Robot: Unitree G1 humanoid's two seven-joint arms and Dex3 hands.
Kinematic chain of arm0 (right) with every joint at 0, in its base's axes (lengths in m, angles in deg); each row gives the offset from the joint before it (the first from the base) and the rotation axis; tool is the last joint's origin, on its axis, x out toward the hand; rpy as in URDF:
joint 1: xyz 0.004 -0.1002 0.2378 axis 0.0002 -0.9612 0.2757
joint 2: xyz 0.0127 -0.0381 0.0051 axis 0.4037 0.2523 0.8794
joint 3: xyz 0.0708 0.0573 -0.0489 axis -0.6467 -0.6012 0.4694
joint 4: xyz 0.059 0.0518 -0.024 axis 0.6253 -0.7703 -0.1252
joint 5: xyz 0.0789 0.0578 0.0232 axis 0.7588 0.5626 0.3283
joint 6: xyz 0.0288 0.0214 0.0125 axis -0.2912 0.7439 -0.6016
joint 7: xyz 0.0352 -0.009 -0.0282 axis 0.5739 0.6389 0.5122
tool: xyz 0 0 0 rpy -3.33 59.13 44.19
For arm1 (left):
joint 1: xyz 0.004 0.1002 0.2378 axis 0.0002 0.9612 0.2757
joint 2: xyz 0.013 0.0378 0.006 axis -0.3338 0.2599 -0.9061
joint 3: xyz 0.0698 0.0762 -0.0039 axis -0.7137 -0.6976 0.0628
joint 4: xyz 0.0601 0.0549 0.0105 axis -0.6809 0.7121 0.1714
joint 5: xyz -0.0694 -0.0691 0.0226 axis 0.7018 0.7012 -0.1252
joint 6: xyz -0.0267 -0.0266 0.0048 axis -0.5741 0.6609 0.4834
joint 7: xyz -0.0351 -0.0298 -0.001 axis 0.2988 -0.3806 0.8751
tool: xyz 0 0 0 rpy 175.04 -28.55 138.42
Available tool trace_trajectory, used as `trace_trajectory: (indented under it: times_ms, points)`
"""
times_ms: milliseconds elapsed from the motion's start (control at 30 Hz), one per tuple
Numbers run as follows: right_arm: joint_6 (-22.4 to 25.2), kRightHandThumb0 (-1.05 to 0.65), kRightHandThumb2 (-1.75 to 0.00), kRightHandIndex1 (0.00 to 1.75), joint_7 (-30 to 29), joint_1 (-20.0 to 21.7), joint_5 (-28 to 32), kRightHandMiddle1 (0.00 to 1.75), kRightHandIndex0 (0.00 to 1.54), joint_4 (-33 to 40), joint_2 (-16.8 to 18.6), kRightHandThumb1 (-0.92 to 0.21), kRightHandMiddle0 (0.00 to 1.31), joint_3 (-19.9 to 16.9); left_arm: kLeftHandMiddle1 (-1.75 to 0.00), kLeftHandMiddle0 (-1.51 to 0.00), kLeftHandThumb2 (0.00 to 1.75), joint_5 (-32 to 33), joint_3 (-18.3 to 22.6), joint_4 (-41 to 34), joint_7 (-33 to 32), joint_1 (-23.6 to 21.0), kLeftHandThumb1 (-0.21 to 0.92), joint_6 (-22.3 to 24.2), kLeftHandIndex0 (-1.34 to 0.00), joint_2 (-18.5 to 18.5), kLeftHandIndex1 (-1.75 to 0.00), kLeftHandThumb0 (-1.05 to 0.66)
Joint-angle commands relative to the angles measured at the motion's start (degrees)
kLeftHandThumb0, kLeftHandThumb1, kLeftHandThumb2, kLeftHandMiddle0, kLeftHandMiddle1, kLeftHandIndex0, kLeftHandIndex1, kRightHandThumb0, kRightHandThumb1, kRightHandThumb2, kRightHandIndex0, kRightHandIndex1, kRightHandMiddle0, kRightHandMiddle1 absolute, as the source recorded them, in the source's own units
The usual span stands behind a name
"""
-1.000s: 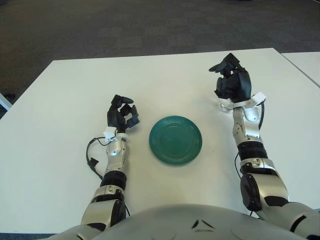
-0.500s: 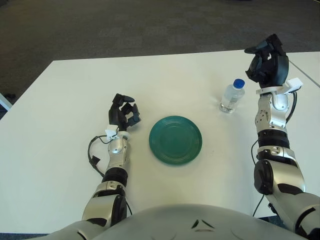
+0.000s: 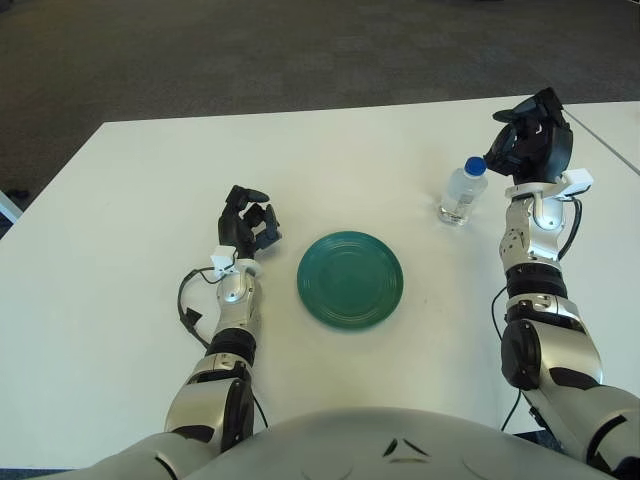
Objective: Put the bottle into the plate.
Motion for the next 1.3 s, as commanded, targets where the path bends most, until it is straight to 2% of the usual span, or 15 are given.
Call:
trace_trajectory:
  times_ms: [0,33,67,100,133,167,200,233,267,367,500,600,667,800,1267]
  points:
    - [-1.66,-0.01,-1.3,1.57,-0.84,2.62,0.31,1.72,0.63,-3.1,-0.53,-0.27,0.54,-0.96,-1.75,-0.88,1.16,1.32,1.04,3.8,0.79,3.24,0.42,-0.71,-0.54,-0.11,-1.72,-0.45]
    - [-2.53,-0.01,-1.23,1.55,-0.92,3.18,0.17,1.68,0.61,-5.19,-0.65,-0.32,0.54,-1.19,-1.75,-0.88,1.16,1.31,1.12,3.9,0.78,3.16,0.42,-0.59,-0.54,-0.26,-1.72,-0.45]
    - [-3.26,-0.14,-0.95,1.36,-0.98,3.63,0.04,1.63,0.52,-6.82,-0.71,-0.51,0.49,-1.35,-1.75,-0.89,1.16,1.32,1.22,4.01,0.82,3.08,0.42,-0.51,-0.54,-0.39,-1.72,-0.45]
    - [-4.64,-0.22,-0.75,1.21,-0.83,3.81,-0.64,1.6,0.47,-9.44,-0.47,-0.64,0.46,-1.06,-1.75,-0.89,1.16,1.23,1.27,4.07,0.73,3.05,0.42,-0.52,-0.54,-0.55,-1.72,-0.45]
    - [-5.71,-0.32,-0.69,1.07,-0.67,3.93,-1.13,1.5,0.41,-11.3,-0.3,-0.7,0.4,-0.8,-1.75,-0.89,1.17,1.17,1.3,4.15,0.68,3.02,0.42,-0.57,-0.54,-0.65,-1.73,-0.45]
    - [-7.04,-0.46,-0.6,0.81,-0.48,3.87,-1.95,1.34,0.35,-13.35,-0.01,-0.78,0.31,-0.23,-1.75,-0.9,1.17,1.12,1.33,4.14,0.63,3.02,0.42,-0.63,-0.54,-0.78,-1.73,-0.45]
    - [-8.12,-0.57,-0.56,0.55,-0.33,3.94,-2.47,1.19,0.29,-14.97,0.12,-0.83,0.21,0.14,-1.75,-0.9,1.18,1.09,1.34,4.14,0.6,3.03,0.42,-0.67,-0.54,-0.86,-1.74,-0.45]
    - [-9.71,-0.6,-0.54,0.46,-0.14,3.28,-3.65,1.13,0.27,-16.29,0.37,-0.85,0.17,1.02,-1.75,-0.9,1.18,1.01,1.34,4.16,0.55,3.01,0.42,-0.8,-0.53,-0.94,-1.74,-0.45]
    - [-11.03,-0.68,-0.55,0.3,-0.04,2.88,-4.5,0.92,0.22,-17.39,0.54,-0.87,0.11,1.66,-1.75,-0.9,1.18,0.99,1.36,4.19,0.55,3.0,0.42,-0.89,-0.53,-1.02,-1.74,-0.45]
    - [-14.21,-0.81,-0.59,0.11,-0.96,1.68,-8.29,0.58,0.12,-19.68,0.04,-0.91,0.03,3.98,-1.75,-0.89,1.18,0.95,1.5,4.32,0.54,3.01,0.42,-1.32,-0.53,-1.2,-1.74,-0.45]
    - [-14.87,-0.93,-0.65,0.02,-3.33,1.06,-13.09,0.23,0.02,-21.15,-1.49,-0.92,0.01,6.79,-1.75,-0.79,1.15,0.53,1.58,4.55,0.08,3.0,0.45,-1.77,-0.51,-1.48,-1.75,-0.44]
    - [-13.95,-0.98,-0.66,0.01,-4.83,1.03,-15.45,0.12,0.01,-21.53,-2.05,-0.92,0.0,8.35,-1.75,-0.72,1.13,0.27,1.58,4.61,-0.16,3.06,0.46,-2.17,-0.5,-1.64,-1.75,-0.44]
    - [-13.05,-1.02,-0.66,0.0,-5.54,1.01,-16.98,0.05,0.0,-21.64,-2.26,-0.92,0.0,9.53,-1.75,-0.58,1.07,-0.59,1.33,4.66,-0.86,3.22,0.51,-2.83,-0.46,-1.83,-1.75,-0.43]
    - [-11.73,-1.04,-0.66,0.0,-5.72,0.59,-18.51,0.01,0.0,-21.11,-2.69,-0.92,0.0,11.13,-1.75,-0.43,0.97,-1.28,0.99,4.37,-1.27,3.63,0.59,-3.27,-0.41,-1.98,-1.75,-0.41]
    - [-10.36,-1.05,-0.71,0.0,-0.85,-1.85,-17.6,0.0,0.0,-18.48,-2.18,-0.92,0.0,13.57,-1.59,-0.28,0.65,0.92,1.73,4.69,1.27,4.4,0.82,-4.44,-0.26,-1.97,-1.75,-0.37]
